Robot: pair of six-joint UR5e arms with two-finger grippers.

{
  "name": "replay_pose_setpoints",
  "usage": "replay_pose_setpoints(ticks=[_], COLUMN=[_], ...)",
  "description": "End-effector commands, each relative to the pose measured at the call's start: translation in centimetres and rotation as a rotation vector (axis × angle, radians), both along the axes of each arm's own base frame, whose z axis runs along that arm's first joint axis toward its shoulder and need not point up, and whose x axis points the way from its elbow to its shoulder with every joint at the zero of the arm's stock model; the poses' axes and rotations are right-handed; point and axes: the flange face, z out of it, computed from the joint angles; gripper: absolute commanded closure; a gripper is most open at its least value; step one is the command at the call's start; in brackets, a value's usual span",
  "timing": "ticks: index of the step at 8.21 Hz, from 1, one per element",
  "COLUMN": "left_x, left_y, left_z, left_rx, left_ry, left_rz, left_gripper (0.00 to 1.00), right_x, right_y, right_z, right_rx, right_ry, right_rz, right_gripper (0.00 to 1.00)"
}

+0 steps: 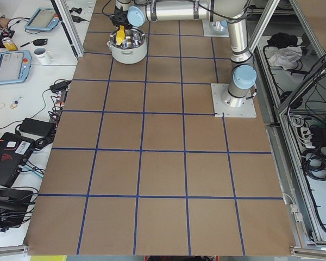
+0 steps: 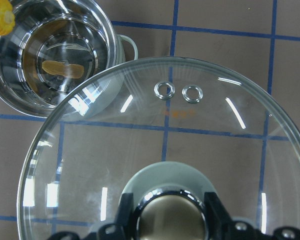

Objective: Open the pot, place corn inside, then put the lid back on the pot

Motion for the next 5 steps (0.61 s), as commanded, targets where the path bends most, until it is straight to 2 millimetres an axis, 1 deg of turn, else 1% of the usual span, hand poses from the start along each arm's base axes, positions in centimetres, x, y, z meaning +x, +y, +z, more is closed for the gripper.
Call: replay_pose_setpoints(ticks=[1, 2, 5], left_x=[-4.9, -5.1, -6.4], left_y=[-1.7, -1.9, -1.3], left_z=[-3.1, -3.8, -4.5], left_rx=[0.009, 0.021, 0.049], left_ry=[-0.001, 0.011, 0.034], left_rz=[0.015, 0.059, 0.101], left_gripper=[1.00, 1.00, 1.00], right_x=[0.0, 0.0, 0.0], right_y=[0.0, 0.0, 0.0], right_z=[-0.2, -0.1, -0.2], right_rx=[0.003, -0.001, 0.000], right_ry=[0.001, 0.002, 0.001], right_rz=[0.005, 0.004, 0.011], right_gripper=[0.60, 0.60, 0.61])
